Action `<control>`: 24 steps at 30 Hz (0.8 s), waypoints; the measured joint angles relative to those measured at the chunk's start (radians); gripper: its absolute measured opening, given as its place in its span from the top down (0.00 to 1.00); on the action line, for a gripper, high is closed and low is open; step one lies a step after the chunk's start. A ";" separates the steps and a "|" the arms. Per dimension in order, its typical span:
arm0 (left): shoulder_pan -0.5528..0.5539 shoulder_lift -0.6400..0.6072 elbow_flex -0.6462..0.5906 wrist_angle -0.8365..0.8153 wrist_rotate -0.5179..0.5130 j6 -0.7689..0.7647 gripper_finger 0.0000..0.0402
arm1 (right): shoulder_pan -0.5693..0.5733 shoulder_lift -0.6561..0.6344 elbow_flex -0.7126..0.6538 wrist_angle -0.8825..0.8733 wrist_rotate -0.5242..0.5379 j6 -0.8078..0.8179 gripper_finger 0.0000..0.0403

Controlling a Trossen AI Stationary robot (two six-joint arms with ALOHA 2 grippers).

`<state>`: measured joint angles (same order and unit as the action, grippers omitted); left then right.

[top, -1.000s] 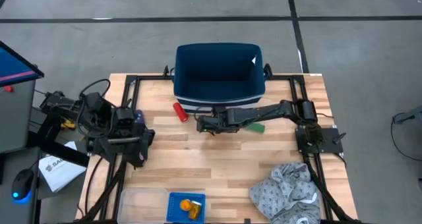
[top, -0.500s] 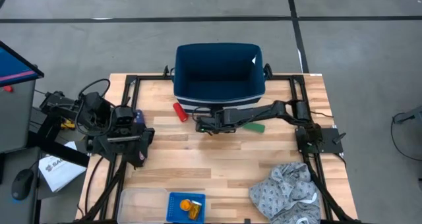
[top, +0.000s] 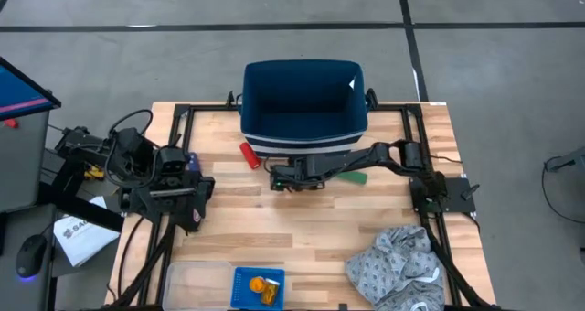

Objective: Pick & place medical supplies in basket/bin
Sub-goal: Put the yellow pill bottle in the blue basket

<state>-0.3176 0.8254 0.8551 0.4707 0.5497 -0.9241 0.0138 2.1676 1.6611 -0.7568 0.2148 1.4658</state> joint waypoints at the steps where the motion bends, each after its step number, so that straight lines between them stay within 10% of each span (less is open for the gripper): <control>1: 0.000 0.000 0.000 0.000 0.000 0.000 0.00 | 0.004 0.000 0.000 -0.010 -0.001 0.000 0.14; 24: 0.000 0.000 0.000 0.001 -0.017 0.002 0.00 | -0.007 -0.009 0.000 -0.033 0.052 -0.002 0.23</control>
<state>-0.3176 0.8257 0.8551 0.4717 0.5327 -0.9218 0.0066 2.1586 1.6611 -0.7901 0.2665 1.4642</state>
